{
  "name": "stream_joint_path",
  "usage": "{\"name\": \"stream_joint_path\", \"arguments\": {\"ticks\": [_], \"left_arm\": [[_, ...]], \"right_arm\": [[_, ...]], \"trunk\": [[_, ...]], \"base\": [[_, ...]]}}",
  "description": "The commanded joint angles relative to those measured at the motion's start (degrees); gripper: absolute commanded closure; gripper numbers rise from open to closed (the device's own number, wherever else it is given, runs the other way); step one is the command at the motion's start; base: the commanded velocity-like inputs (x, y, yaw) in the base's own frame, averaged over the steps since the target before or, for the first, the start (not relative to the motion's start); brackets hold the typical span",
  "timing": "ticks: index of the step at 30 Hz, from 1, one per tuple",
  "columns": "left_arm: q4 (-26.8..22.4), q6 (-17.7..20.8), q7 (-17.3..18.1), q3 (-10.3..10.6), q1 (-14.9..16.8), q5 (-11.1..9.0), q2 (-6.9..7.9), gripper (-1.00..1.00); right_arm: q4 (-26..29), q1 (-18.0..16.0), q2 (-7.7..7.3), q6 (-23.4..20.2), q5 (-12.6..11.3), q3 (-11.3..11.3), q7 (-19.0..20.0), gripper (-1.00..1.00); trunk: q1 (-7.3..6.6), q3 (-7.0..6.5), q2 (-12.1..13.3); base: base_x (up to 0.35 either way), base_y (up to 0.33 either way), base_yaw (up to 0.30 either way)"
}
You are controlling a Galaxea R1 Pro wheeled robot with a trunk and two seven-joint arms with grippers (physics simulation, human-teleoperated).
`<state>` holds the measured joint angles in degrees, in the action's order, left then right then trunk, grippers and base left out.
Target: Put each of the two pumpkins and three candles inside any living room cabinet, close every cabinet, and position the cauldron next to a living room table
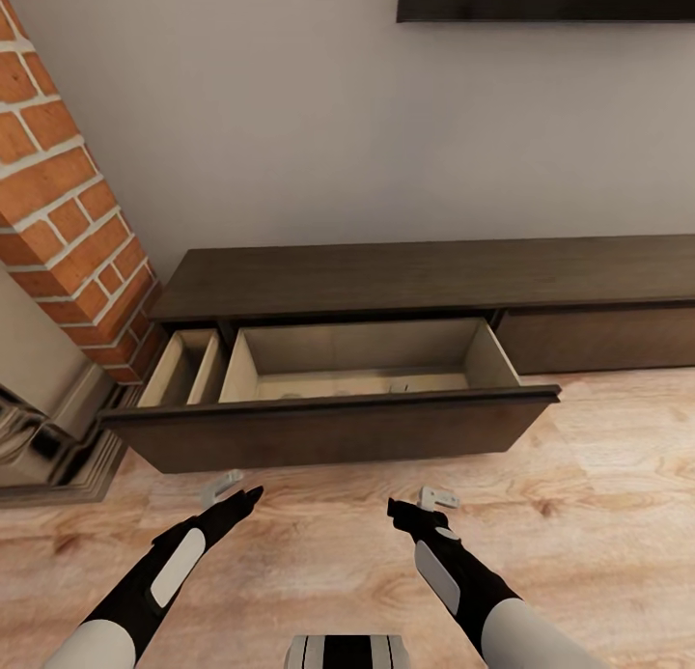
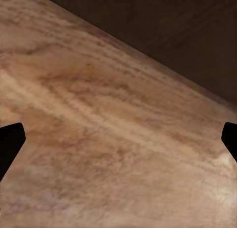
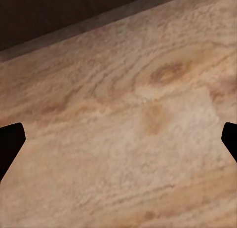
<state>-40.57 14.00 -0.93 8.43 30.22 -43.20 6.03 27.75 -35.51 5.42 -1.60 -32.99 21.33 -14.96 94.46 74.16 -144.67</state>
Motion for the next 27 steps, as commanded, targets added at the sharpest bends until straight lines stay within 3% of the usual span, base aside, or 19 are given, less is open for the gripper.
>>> {"name": "stream_joint_path", "arguments": {"ticks": [1, 12, 15, 18, 22, 24, 27], "left_arm": [[-0.05, 0.14, -0.13, 0.19, 0.02, -0.35, 0.08, -1.00], [0.53, -0.61, -0.87, 0.22, 0.02, -0.06, -0.26, -1.00], [0.56, -0.81, -0.94, 0.29, 0.02, -0.05, -0.30, -1.00], [0.18, -0.95, -1.02, 0.37, 0.02, -0.03, -0.32, -1.00], [-0.03, -1.29, -1.08, 0.12, 0.02, -0.04, -0.32, -1.00], [-0.08, -2.22, -1.08, 0.26, 0.02, -0.04, -0.32, -1.00], [-0.18, -3.25, -1.95, 0.41, 0.00, -0.04, -0.32, -1.00]], "right_arm": [[0.07, -0.03, -0.05, -0.16, -0.38, 0.41, -0.51, -1.00], [0.00, 0.00, -0.05, 1.02, -0.02, 0.47, -0.70, -1.00], [-0.27, 0.00, -0.04, 4.16, 0.12, 0.59, -1.71, -1.00], [-0.07, 0.00, -0.05, 6.41, 0.89, 0.88, -7.16, -1.00], [0.12, 0.00, -0.02, 10.44, 2.02, 1.04, -9.60, -1.00], [0.16, 0.00, -0.04, 14.94, 2.68, 1.71, -10.06, -1.00], [0.13, 0.00, -0.10, 21.95, 5.30, 4.52, -10.97, -1.00]], "trunk": [[-0.01, 0.04, -0.02], [-0.01, 0.04, -0.02], [-0.01, 0.04, -0.02], [-0.01, 0.04, -0.02], [-0.01, 0.04, -0.02], [-0.01, 0.04, -0.02], [-0.01, 0.04, -0.02]], "base": [[0.081, 0.000, 0.000], [0.030, 0.000, 0.000], [0.001, 0.000, 0.000], [0.000, 0.000, 0.000], [0.000, 0.000, 0.000], [0.000, 0.000, 0.000], [0.000, 0.000, 0.000]]}}
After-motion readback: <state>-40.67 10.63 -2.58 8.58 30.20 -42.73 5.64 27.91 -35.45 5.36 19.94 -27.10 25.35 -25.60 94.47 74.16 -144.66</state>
